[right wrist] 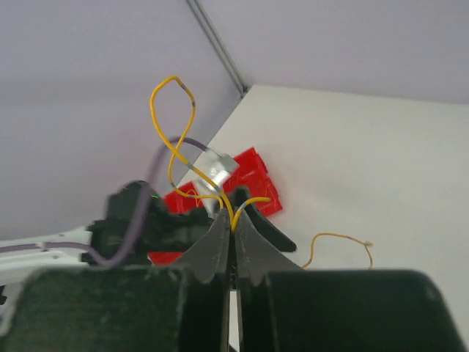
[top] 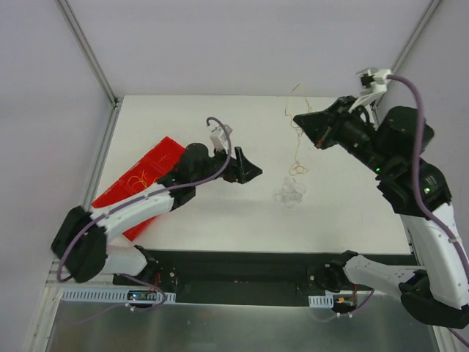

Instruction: Untangle the cables

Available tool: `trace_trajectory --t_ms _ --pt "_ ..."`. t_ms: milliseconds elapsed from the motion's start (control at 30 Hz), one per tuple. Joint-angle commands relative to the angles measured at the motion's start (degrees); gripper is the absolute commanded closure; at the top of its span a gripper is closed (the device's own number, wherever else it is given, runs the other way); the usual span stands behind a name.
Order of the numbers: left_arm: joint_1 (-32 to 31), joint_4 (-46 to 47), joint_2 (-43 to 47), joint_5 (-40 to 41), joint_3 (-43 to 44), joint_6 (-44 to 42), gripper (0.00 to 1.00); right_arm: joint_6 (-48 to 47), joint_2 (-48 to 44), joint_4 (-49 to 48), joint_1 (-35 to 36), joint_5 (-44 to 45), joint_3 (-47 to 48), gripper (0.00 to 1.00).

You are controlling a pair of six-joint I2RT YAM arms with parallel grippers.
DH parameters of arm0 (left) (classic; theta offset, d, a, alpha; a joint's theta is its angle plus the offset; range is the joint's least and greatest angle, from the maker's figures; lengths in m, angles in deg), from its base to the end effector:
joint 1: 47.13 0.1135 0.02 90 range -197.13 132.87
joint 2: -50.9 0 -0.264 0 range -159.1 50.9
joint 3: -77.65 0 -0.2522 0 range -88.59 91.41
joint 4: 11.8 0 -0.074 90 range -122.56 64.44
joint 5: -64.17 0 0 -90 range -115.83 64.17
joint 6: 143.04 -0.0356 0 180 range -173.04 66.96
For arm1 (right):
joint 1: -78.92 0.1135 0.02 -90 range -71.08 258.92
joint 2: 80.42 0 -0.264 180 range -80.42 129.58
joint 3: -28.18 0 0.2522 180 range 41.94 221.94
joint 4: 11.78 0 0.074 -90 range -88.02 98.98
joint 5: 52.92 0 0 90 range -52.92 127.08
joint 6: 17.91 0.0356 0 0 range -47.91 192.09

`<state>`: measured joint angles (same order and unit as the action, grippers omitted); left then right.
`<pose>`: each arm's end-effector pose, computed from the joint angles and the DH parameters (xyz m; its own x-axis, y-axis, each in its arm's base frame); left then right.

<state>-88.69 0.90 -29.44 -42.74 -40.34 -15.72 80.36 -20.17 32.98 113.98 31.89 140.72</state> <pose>0.2346 -0.2218 0.2838 -0.5745 -0.2659 -0.7741 0.6325 0.4561 -0.6260 0.1224 0.0898 0.5566 0.0133 0.1843 -0.9828 -0.6542 0.7449 0.1309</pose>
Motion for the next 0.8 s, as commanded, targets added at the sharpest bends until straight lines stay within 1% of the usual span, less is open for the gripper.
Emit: trace_trajectory --t_ms 0,100,200,233,300,333,400,467,600,667,767 --pt "-0.10 -18.32 16.49 3.27 -1.41 -9.35 0.23 4.90 -1.10 -7.18 1.83 -5.35 -9.02 0.99" --pt "0.78 -33.01 26.35 7.67 1.40 -15.33 0.15 6.57 -1.80 -11.91 7.27 -3.43 -19.20 1.00" --pt "1.39 -44.18 33.73 12.41 3.86 -17.37 0.10 8.77 -0.40 -19.30 11.33 -3.77 -30.81 1.00" --pt "1.48 -46.91 35.67 13.99 4.39 -17.63 0.09 9.82 1.00 -21.40 12.21 -3.86 -33.80 1.00" --pt "1.48 -50.79 39.62 14.71 4.49 -16.76 0.07 12.28 4.42 -26.32 12.92 -4.91 -39.25 1.00" --pt "1.57 -51.41 41.29 14.62 3.44 -15.54 0.02 13.42 6.61 -28.69 13.35 -5.96 -40.85 1.00" --pt "1.48 -51.42 43.68 15.06 0.02 -12.29 0.01 15.45 11.09 -33.35 13.97 -7.29 -43.05 1.00" --pt "1.48 -51.24 42.99 15.24 -2.89 -10.08 0.01 16.86 15.31 -36.35 14.24 -7.29 -44.55 1.00" --pt "1.48 -51.24 35.79 11.29 -2.37 -9.55 0.01 18.35 24.55 -33.92 13.97 -9.04 -42.89 1.00" --pt "1.39 -51.07 31.84 10.14 -1.41 -9.81 0.03 19.93 26.40 -33.11 14.24 -9.66 -43.93 1.00" --pt "1.13 -50.98 25.86 10.22 -0.35 -10.60 0.09 20.99 24.93 -34.25 14.67 -7.74 -48.41 0.99"
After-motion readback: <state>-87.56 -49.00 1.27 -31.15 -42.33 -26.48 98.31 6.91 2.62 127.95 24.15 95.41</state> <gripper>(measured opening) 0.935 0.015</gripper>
